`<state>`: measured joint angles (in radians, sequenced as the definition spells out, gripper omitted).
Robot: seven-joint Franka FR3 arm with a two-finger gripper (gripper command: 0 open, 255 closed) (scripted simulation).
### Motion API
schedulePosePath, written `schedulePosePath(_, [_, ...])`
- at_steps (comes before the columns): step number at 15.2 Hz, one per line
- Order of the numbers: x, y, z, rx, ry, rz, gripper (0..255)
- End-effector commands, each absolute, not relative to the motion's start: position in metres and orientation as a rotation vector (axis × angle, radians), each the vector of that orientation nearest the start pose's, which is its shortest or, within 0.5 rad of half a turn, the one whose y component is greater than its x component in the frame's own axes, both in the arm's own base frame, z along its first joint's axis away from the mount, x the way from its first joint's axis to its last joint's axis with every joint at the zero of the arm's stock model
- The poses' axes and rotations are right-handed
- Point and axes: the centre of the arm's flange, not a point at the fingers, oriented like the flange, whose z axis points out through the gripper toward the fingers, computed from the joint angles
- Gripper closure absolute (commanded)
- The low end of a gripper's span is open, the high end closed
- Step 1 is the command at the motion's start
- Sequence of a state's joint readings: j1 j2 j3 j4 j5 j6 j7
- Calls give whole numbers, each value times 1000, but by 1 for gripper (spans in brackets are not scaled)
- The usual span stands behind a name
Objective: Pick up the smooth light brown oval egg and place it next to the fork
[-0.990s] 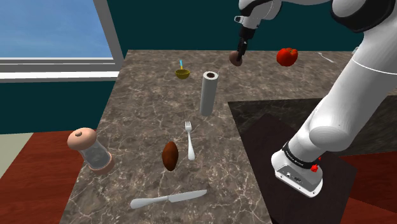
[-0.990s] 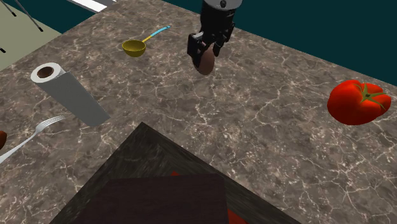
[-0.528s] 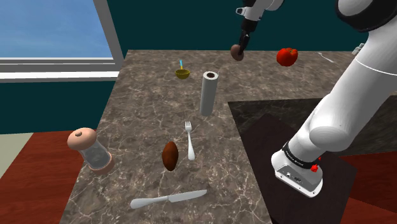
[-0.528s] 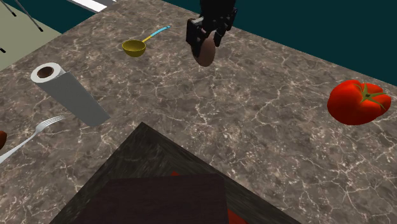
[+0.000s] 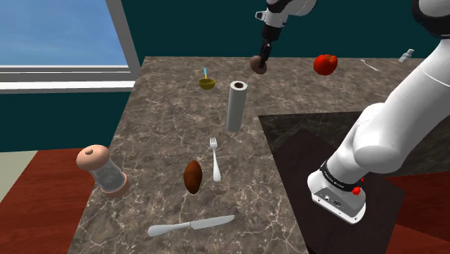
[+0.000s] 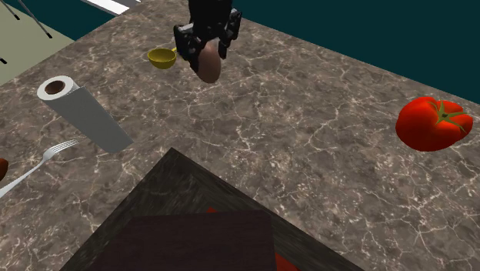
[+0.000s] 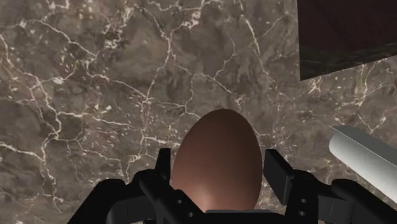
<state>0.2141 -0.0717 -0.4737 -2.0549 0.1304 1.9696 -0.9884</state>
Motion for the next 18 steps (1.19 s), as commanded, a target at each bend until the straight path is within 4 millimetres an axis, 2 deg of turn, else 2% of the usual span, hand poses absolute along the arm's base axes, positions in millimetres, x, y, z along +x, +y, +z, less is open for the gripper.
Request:
schedulePosePath(1, [512,-107,466,-2833,-997,-107,255])
schedulePosePath(18, [494,117,466,-2833,-997,-107,255])
